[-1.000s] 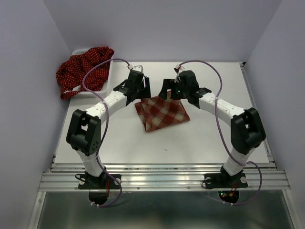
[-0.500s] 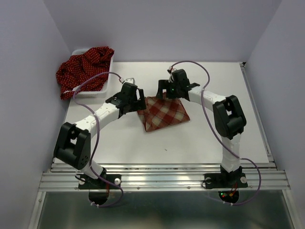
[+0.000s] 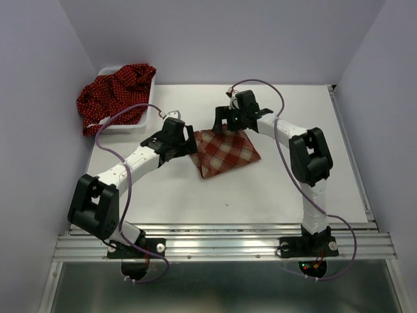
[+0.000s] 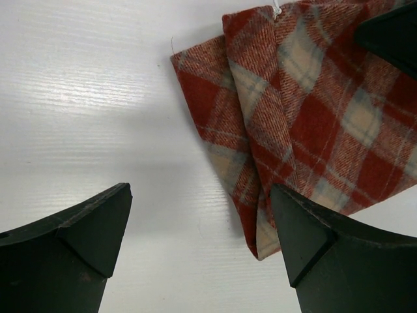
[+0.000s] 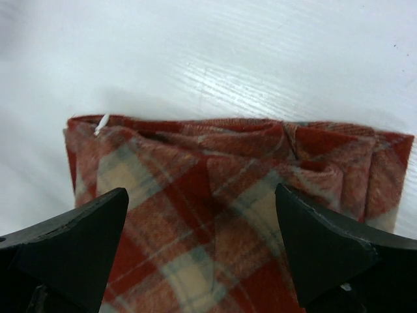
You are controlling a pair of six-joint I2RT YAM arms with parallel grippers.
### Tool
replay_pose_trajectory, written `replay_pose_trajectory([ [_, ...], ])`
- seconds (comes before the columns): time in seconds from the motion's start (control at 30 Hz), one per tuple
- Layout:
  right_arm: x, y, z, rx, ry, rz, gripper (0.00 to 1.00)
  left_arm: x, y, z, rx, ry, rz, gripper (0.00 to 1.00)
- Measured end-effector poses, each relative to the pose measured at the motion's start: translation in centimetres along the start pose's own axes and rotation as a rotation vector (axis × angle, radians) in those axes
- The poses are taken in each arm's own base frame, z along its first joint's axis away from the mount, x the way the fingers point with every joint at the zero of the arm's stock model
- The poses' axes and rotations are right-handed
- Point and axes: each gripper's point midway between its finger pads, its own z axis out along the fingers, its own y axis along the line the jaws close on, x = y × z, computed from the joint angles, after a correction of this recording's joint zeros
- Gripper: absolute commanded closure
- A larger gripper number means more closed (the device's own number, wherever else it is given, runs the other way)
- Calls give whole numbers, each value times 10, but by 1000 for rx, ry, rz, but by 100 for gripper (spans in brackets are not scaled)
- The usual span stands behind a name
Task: Fold and stack the skirts
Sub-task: Fold the skirt, then neatly place the folded skirt to the corner
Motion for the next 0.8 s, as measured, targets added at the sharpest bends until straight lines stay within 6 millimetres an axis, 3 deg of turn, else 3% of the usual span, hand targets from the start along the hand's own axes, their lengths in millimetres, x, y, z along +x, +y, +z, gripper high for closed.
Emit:
replay_pose_trajectory([
  [0.13,-9,11,-30,-5,-15,-42,0,-1,-1,0,3,-5,-4,1],
  [0.27,-43,15,-82,47,-120,-110,0,-2,-1,0,4,-9,-5,1],
  [0.4,-62,-9,-112,113,-181,-134,0,-3,-1,0,1,-14,-8,1],
  [0.5,-47,-41,-114,181,-133,-153,0,-4,-1,1,-1,-16,-10,1],
  [0.57,-22,-61,-109,210,-52,-163,0,-4,0,1,-4,-17,-12,1],
  [0.67,14,-70,-96,201,64,-179,0,-5,1,1,-6,-18,-14,1],
  [0.8,38,-72,-85,172,144,-188,0,-5,2,1,-8,-19,-13,1],
])
